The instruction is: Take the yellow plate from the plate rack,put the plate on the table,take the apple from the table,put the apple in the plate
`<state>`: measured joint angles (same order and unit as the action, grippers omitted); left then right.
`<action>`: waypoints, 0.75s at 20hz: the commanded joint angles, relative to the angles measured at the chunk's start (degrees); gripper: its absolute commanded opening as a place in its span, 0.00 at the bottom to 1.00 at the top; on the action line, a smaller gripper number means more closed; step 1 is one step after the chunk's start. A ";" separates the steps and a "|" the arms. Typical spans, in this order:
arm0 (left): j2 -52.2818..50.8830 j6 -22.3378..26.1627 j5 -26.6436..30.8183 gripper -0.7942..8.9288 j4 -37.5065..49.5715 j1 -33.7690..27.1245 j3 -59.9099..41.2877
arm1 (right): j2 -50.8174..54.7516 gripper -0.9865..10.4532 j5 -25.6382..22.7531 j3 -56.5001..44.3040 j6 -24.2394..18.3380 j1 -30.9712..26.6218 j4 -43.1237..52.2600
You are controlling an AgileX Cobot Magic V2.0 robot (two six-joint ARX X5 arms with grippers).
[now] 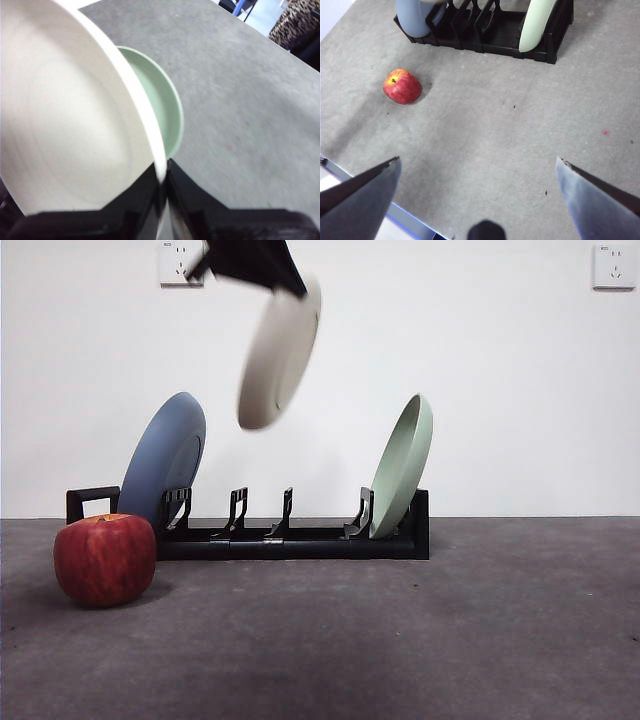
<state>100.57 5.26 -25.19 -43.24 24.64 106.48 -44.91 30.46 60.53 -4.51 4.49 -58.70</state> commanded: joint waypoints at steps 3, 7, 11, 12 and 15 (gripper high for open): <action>-7.85 11.87 10.01 0.07 -13.07 7.45 0.13 | 0.04 0.61 0.22 0.09 -0.20 0.00 0.33; -10.40 15.45 26.32 0.08 -20.28 20.68 0.07 | 0.07 0.61 0.48 0.09 0.00 0.00 -0.02; -8.52 15.02 35.26 0.08 -22.64 29.70 -5.42 | 0.17 0.61 3.17 0.09 0.15 0.00 -0.74; -8.52 14.23 36.85 0.08 -21.55 30.97 -9.09 | 0.20 0.61 3.23 0.09 0.09 0.00 -1.62; -8.52 12.31 39.63 0.08 -15.17 34.03 -21.35 | 0.96 0.61 3.21 0.09 -0.20 0.00 -2.91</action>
<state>91.64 18.61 14.04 -59.07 58.52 86.46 -44.16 33.34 60.53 -4.51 4.49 -61.76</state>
